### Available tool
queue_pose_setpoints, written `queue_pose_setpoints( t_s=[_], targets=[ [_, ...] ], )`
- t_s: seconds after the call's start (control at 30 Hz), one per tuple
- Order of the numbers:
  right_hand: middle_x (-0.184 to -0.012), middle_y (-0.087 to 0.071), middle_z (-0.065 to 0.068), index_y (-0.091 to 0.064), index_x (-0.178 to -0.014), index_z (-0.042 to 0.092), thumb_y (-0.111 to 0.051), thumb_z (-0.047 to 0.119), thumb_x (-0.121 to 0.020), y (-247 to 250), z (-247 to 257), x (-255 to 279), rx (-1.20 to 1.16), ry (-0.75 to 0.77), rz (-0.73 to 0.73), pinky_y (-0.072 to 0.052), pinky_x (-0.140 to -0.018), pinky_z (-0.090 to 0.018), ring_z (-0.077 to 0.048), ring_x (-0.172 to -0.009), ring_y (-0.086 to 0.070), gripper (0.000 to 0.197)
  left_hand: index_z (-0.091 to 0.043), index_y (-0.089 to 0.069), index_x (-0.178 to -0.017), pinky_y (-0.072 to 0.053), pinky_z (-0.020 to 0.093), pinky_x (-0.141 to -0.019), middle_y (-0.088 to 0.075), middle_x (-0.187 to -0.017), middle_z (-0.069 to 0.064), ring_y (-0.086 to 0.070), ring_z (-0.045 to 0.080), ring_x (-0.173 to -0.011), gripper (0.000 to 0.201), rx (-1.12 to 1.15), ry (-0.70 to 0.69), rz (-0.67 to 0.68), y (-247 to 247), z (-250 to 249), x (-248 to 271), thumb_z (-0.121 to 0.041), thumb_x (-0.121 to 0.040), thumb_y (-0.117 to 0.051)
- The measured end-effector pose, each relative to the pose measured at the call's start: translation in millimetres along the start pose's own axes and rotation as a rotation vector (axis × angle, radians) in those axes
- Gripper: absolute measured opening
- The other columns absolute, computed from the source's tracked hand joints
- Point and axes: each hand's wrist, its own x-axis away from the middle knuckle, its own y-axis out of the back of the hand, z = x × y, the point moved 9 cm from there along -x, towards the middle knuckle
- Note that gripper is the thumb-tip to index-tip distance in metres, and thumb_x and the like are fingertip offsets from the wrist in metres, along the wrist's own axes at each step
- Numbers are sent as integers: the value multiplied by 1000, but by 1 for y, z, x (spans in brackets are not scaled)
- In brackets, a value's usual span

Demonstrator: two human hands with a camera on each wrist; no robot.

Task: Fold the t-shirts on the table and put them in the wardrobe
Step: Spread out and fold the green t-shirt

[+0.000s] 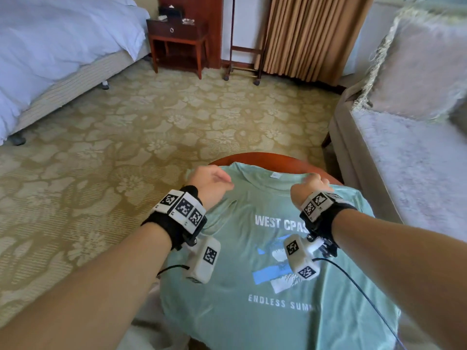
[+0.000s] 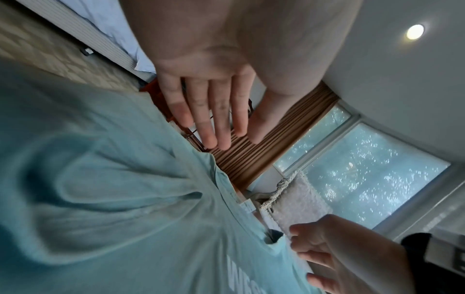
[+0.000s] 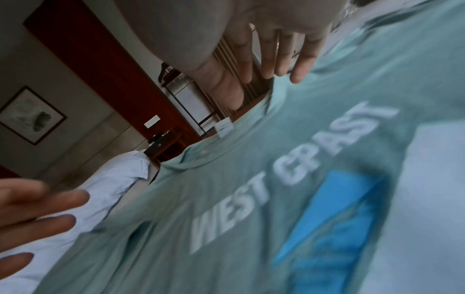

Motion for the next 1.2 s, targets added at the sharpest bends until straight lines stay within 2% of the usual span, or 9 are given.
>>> queue_pose_setpoints(
  t_s=[0.1,0.23,0.33,0.53,0.7,0.87,0.93,1.07,1.2],
  targets=[
    [-150,-27,-10,-28,-146,12,-42,27,-94,12,-19,-9,99,-14,-31,-26,-112,-44,-31,-138,-27,57,-26,-69,-80,-49,30,-94,-70,-100,-6,-65,13,-96,10,-191,-27,68,-29,-8,-22,-17,-79,-74],
    [-150,-24,-1,-31,-144,28,-46,24,-90,0,-31,-31,139,87,73,-25,-110,-43,-27,-138,-20,57,-27,-56,-114,-48,28,-87,-53,-124,-5,-56,13,-101,31,-511,-10,251,-76,-12,-41,-32,-86,-69],
    [-154,-15,5,-29,-144,39,-48,30,-85,-8,-37,-48,118,119,134,-20,-112,-48,-27,-141,-11,63,-27,-45,-136,-40,37,-107,-40,-147,0,-42,21,-131,56,-660,29,344,-100,-4,-58,-36,-86,-68],
    [-147,-21,7,-28,-140,51,-48,57,-77,-8,-42,-83,101,140,103,-22,-111,-51,-25,-136,-11,67,-35,-32,-147,-23,47,-114,-16,-158,-9,-15,28,-141,79,-852,117,269,-99,13,-96,-59,-78,-61],
    [-146,-25,7,-47,-133,51,-57,38,-78,4,-56,-95,-191,101,115,-32,-108,-43,-24,-133,-21,58,-25,-24,-153,-17,50,-117,-7,-162,-1,-7,35,-147,95,-715,258,164,-93,8,-104,-59,-76,-68],
    [-131,-48,-4,-61,-120,27,-52,43,-65,47,-126,-112,-286,-169,-16,-44,-100,-46,-30,-116,-47,58,-15,-38,-147,-32,43,-110,-31,-154,10,-32,32,-140,76,-350,240,-86,-83,-28,-84,-32,-82,-73],
    [-128,-52,-10,-57,-123,17,-49,44,-72,50,-167,-117,-281,-270,13,-44,-98,-40,-33,-113,-52,58,-10,-47,-141,-37,39,-104,-44,-145,9,-42,30,-133,63,-252,240,-74,-97,-44,-72,-26,-84,-72],
    [-144,-45,-16,-45,-140,4,-43,29,-98,33,-212,-104,-343,-199,248,-35,-74,-21,-31,-130,-45,49,-4,-69,-106,-45,28,-74,-66,-99,7,-66,27,-98,34,-31,278,20,-150,-72,-46,-25,-80,-76],
    [-149,-37,-19,-36,-144,1,-38,24,-102,17,-252,-75,-543,-269,293,-39,-67,-26,-35,-135,-39,49,-5,-69,-97,-45,24,-67,-70,-100,8,-67,23,-93,18,76,245,203,-227,-93,-11,-15,-82,-73]
  ],
)
